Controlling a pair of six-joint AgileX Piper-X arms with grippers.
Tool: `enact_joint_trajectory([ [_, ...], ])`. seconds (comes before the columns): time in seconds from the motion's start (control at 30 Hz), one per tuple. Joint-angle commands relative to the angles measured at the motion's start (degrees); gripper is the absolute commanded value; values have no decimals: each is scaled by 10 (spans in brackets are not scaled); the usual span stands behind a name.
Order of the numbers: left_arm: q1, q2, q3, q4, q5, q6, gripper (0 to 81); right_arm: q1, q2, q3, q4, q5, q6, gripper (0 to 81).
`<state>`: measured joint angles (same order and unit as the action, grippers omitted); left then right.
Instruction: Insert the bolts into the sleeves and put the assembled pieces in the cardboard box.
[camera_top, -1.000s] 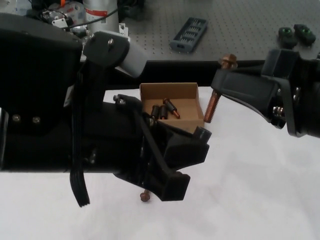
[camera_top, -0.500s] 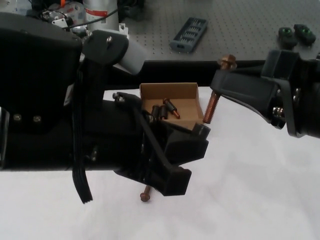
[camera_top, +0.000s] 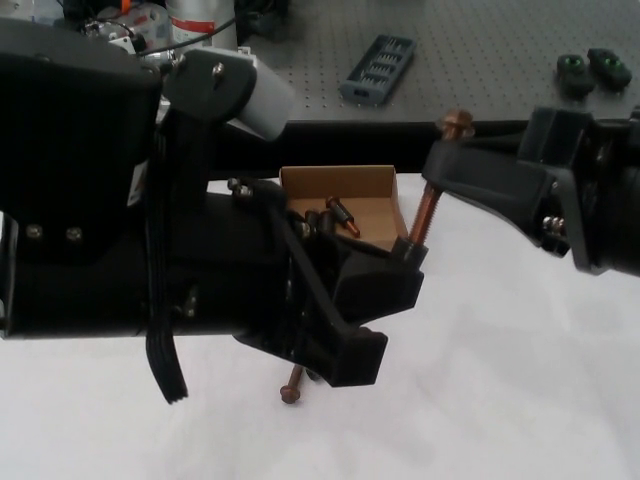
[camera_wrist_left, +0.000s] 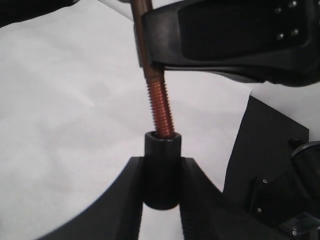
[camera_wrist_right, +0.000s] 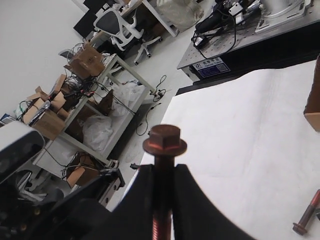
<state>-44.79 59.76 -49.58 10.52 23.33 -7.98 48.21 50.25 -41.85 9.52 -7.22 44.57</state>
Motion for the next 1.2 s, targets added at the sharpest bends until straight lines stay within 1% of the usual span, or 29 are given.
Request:
enact_joint_trajectory([
  [0.0,-1,-6,-4,-21,1,-12,6,-1,2,-2,-3,-8,-9,19],
  [0.37,-1,-6,-4,-17,1,1,6,-1,5,-2,-8,-11,-10,19],
  [0.5,-1,-6,-4,-11,1,8,6,0,-1,-5,-9,2,-36,19],
  [0.57,-1,-6,-4,-11,-5,8,6,0,-6,-5,-9,5,-48,19],
  [0.67,0,-6,-4,-11,-31,8,6,0,-16,-5,-3,6,-53,19],
  [0.73,1,-6,-4,-11,-37,8,6,7,-20,-5,10,6,-52,19],
  [0.9,1,-6,-3,-10,-24,27,6,29,-20,-5,21,18,-53,19],
  [1.07,1,-6,-3,-8,-20,30,6,33,-20,-5,21,24,-52,19],
  [1.17,1,-6,-3,-8,-20,50,6,33,-20,-5,25,14,-52,19],
])
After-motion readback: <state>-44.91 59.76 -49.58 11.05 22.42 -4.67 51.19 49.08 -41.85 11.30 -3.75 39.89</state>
